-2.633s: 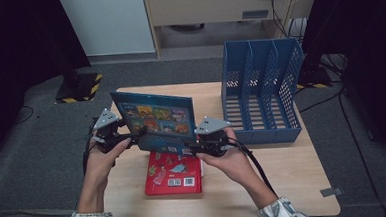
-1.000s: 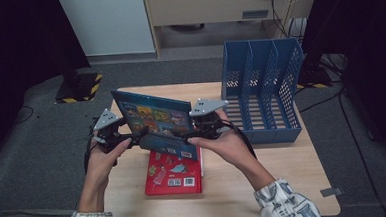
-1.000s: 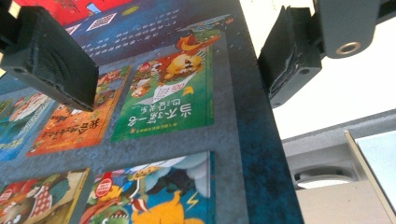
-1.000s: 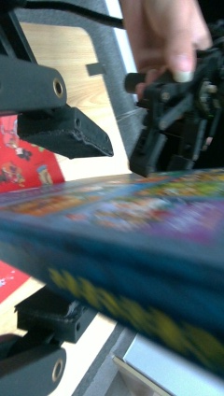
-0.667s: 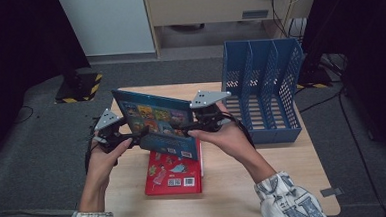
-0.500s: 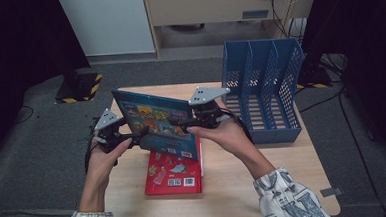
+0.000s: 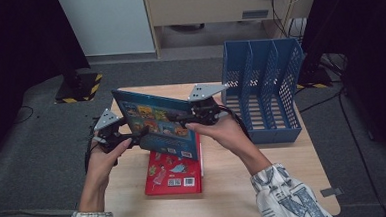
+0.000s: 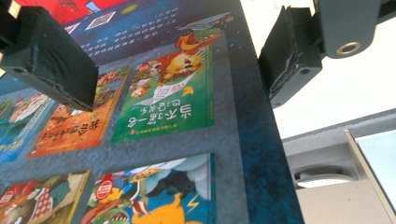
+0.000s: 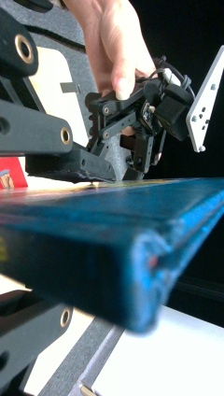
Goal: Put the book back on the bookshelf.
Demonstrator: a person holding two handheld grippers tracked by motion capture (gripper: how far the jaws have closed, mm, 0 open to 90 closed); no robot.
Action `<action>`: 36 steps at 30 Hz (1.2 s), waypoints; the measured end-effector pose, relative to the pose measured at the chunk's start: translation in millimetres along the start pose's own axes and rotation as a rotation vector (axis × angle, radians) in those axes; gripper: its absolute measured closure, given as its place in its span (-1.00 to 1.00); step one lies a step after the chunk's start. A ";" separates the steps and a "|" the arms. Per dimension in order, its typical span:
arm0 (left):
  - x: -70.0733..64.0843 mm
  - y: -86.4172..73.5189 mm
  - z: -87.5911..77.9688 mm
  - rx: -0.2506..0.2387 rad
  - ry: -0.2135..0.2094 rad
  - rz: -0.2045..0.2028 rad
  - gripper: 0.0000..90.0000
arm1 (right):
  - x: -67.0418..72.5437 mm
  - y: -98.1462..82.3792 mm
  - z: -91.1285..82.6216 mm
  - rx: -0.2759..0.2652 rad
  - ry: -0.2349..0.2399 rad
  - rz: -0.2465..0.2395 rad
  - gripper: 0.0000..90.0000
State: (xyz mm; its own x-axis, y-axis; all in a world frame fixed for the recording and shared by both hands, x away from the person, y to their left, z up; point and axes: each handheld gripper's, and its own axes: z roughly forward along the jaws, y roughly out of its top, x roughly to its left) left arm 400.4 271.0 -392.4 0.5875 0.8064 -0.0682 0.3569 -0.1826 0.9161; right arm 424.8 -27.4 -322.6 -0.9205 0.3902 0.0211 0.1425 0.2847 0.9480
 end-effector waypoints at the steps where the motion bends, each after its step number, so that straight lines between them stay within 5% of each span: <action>1: 0.0 0.0 0.0 0.000 0.000 -0.001 -0.69 | 0.0 0.3 0.9 -0.004 0.003 0.002 0.28; 25: -0.1 0.0 -0.3 0.002 -0.002 0.001 -0.69 | 3.5 2.6 10.2 -0.040 0.029 0.009 0.53; 30: 0.5 -0.1 -0.5 0.000 -0.007 -0.002 -0.70 | 3.6 1.7 12.3 -0.054 0.053 0.026 0.76; 36: 6.6 -1.8 -3.6 -0.009 -0.043 -0.024 -0.68 | 4.4 1.5 10.3 -0.059 0.062 0.005 0.82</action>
State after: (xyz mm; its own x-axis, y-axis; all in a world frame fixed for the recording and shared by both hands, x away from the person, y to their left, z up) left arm 401.0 278.7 -393.1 0.6099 0.7853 -0.1070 0.3650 -0.1585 0.9174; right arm 424.8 -16.3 -324.4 -0.9408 0.3363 0.0433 0.1268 0.2307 0.9647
